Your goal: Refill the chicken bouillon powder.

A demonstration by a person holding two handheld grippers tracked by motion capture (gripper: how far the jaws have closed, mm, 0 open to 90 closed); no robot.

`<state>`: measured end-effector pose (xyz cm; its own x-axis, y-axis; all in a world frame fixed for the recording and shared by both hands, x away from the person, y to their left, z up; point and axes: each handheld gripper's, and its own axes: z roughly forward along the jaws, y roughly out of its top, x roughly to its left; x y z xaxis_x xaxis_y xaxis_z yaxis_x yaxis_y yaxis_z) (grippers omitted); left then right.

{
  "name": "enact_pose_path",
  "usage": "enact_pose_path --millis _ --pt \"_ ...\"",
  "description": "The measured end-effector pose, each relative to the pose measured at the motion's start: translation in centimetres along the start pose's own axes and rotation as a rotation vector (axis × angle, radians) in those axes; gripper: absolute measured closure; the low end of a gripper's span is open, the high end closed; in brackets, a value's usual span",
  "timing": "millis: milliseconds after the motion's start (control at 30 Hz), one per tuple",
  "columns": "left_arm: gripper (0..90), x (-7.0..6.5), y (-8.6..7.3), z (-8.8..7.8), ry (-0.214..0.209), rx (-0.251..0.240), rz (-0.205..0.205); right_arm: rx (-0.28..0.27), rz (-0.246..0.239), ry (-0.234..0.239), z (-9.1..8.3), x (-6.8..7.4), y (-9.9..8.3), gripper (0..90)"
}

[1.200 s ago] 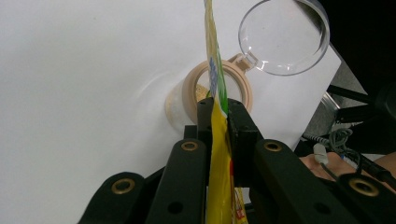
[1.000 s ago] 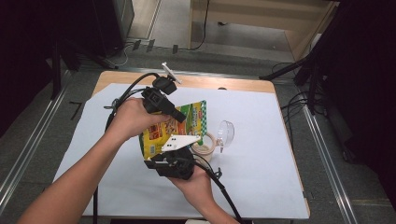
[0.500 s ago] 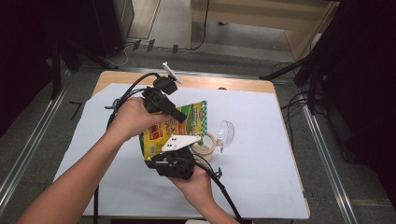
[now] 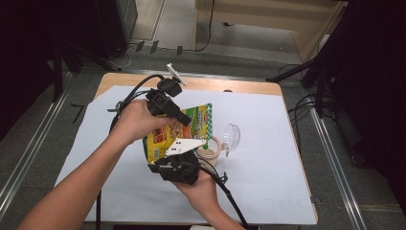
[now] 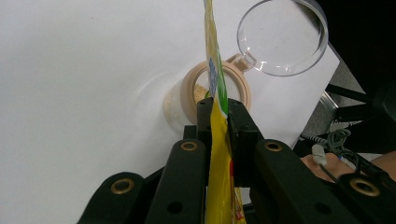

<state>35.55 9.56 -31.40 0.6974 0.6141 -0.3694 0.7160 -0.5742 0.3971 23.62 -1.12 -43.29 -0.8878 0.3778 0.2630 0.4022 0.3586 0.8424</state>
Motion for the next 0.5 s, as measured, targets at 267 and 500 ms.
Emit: enact_pose_path --millis 267,500 --pt "86.0 -0.09 0.05 0.02 0.001 0.001 0.0 -0.001 0.0 0.0 -0.04 -0.01 0.02 73.2" --pt "85.8 -0.42 0.16 0.03 0.001 0.005 0.002 -0.006 -0.003 -0.006 -0.05 -0.02 0.02 73.3"
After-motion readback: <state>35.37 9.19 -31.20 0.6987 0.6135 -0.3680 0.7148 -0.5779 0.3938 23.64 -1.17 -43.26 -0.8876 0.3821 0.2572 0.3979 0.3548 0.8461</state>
